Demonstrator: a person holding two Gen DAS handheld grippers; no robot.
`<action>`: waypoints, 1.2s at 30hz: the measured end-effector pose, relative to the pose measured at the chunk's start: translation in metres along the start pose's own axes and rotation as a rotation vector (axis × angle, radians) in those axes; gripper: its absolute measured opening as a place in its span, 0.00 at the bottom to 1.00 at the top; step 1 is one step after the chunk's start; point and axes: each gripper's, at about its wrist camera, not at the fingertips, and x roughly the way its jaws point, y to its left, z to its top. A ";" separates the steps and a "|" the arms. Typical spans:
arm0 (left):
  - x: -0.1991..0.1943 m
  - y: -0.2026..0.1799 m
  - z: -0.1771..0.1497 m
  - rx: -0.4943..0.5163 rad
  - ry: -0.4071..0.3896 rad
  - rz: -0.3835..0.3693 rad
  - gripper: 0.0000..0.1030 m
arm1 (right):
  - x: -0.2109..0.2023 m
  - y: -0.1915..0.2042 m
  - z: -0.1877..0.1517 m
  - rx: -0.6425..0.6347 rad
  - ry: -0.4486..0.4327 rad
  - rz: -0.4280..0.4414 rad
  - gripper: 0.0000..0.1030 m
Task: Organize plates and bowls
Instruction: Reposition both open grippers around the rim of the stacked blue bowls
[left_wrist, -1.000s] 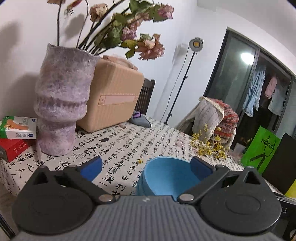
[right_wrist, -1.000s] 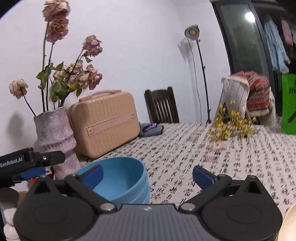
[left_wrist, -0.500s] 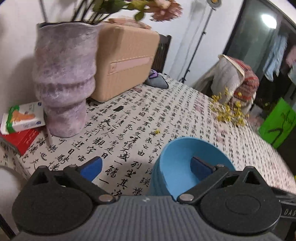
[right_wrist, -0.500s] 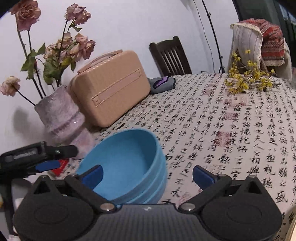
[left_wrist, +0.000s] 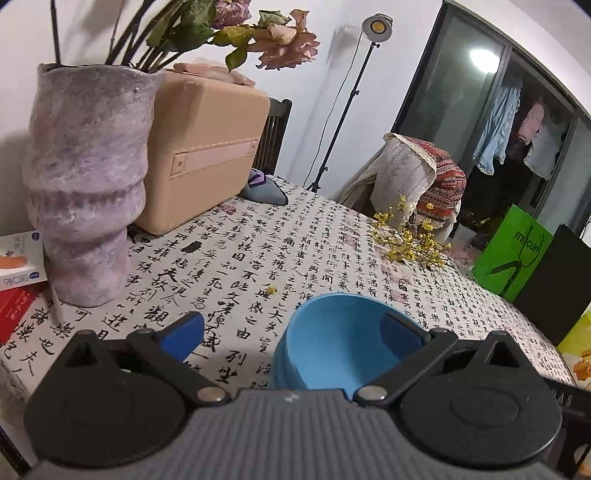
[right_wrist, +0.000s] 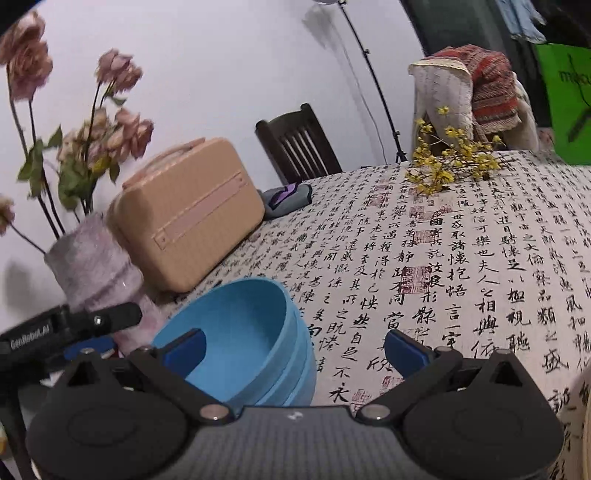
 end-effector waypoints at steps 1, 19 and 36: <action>-0.001 0.001 0.000 -0.005 0.010 0.011 1.00 | -0.001 0.001 0.000 0.006 -0.005 -0.002 1.00; 0.053 0.013 0.012 -0.006 0.271 0.018 1.00 | 0.034 0.014 0.012 0.038 0.192 -0.060 1.00; 0.100 0.014 -0.003 0.019 0.509 -0.038 1.00 | 0.080 -0.005 0.006 0.180 0.424 -0.038 0.91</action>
